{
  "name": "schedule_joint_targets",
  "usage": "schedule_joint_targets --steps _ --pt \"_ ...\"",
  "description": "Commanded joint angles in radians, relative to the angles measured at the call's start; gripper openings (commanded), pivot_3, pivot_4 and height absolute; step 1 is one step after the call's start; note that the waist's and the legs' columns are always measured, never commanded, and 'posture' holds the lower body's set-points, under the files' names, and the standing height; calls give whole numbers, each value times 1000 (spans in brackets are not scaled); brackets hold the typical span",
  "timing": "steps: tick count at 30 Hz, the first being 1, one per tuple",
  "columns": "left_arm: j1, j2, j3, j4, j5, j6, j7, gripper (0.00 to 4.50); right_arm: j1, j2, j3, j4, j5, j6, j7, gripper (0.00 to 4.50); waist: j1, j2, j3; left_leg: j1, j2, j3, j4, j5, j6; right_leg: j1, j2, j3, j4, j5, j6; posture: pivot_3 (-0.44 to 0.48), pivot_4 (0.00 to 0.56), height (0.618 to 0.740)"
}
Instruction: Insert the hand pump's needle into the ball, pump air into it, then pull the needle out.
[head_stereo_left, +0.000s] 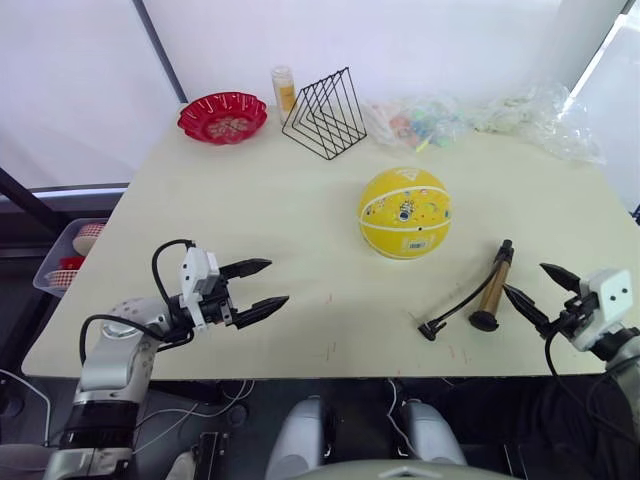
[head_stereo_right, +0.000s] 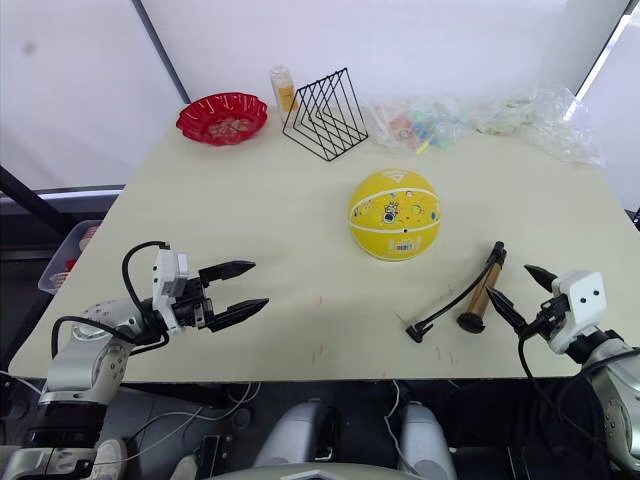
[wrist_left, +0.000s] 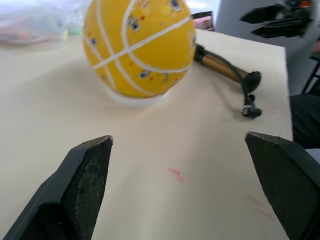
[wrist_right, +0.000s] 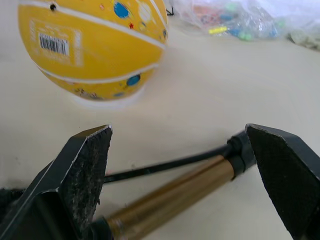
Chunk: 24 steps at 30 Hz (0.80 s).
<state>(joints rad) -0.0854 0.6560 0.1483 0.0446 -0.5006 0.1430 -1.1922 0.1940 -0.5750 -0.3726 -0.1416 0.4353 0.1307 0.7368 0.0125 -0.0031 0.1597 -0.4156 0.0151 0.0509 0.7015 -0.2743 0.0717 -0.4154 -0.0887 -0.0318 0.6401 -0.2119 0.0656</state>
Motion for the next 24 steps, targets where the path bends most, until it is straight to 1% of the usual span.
schedule_joint_targets --steps 1,3,8,13,20,24 --pt "46 8 35 -74 -1 20 52 4500 12 -30 -52 16 -13 -32 5 4469 0 0 0 0 0 0 0 0 0 -1 -1 0 0 0 0 0 150 737" --pt "65 5 38 -96 -13 41 74 4500 16 -34 -69 32 -21 -42 -5 4469 1 0 0 0 0 0 0 0 0 -1 -6 0 0 0 0 0 150 737" --pt "113 2 39 -153 -19 52 105 4500 36 -37 -99 44 -31 -64 -9 4469 1 1 0 0 0 0 -1 0 0 -1 -7 0 0 0 -1 0 150 737" --pt "139 0 39 -175 -10 45 129 4500 35 -62 -126 96 -23 -61 18 4469 1 2 1 0 0 -1 -1 0 0 -1 -8 2 0 0 -2 0 150 737" --pt "183 6 56 -163 -7 -1 115 4500 11 -90 -150 206 0 -73 70 4469 0 2 1 -1 0 0 -3 0 0 -2 -9 2 -2 -1 -2 0 150 737" --pt "180 9 65 -109 10 -39 102 4500 -8 -114 -164 262 25 -71 120 4469 0 3 1 -1 0 -1 -3 0 0 -2 -9 2 -2 -1 -2 0 150 737"
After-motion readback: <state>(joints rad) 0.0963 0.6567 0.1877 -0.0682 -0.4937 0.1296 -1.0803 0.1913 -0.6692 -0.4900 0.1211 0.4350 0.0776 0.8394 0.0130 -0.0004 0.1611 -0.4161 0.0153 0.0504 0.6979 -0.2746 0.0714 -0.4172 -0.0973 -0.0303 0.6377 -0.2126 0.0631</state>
